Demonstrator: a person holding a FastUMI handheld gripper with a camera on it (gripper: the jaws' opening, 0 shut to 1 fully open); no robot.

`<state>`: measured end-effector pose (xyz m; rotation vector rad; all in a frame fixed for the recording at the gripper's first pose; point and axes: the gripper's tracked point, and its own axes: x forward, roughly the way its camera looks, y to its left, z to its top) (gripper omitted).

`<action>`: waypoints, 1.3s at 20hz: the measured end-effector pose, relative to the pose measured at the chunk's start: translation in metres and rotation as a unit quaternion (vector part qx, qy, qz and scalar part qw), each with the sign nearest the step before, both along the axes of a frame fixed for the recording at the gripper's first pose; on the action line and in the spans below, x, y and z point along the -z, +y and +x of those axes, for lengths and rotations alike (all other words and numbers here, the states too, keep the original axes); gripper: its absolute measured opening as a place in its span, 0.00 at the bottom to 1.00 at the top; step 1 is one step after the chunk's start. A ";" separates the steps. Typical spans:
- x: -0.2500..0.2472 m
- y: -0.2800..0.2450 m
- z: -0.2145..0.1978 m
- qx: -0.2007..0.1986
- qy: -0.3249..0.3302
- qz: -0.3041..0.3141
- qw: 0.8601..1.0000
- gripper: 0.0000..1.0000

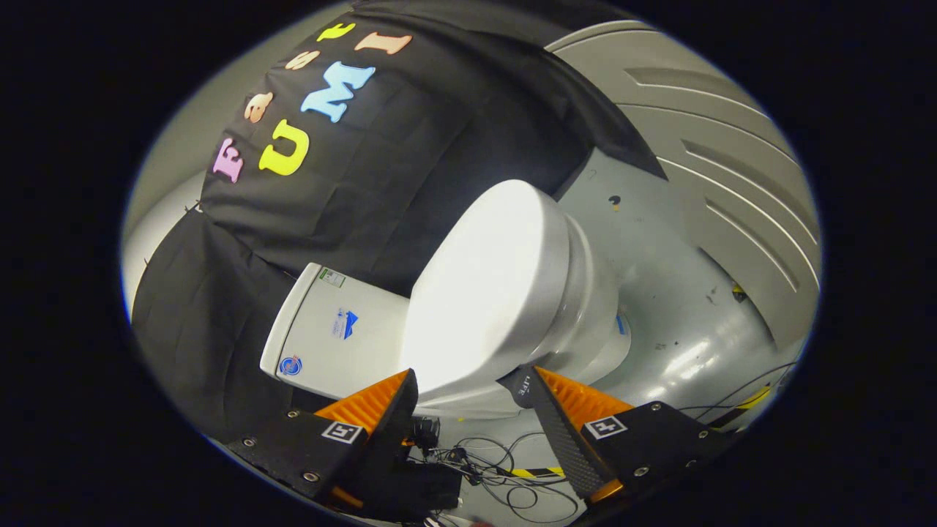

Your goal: Open the toilet lid.

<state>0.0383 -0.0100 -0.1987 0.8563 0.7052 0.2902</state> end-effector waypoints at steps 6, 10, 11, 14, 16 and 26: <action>0.040 -0.004 0.002 0.002 0.045 0.014 0.999 0.94; 0.044 0.008 0.007 -0.004 0.065 0.074 0.995 0.94; 0.048 0.009 0.010 -0.001 0.070 0.082 0.994 0.93; 0.065 0.016 0.009 -0.005 0.100 0.103 0.990 0.87; 0.069 0.017 0.009 -0.006 0.114 0.119 0.986 0.79; 0.077 0.022 0.015 -0.012 0.129 0.154 0.980 0.51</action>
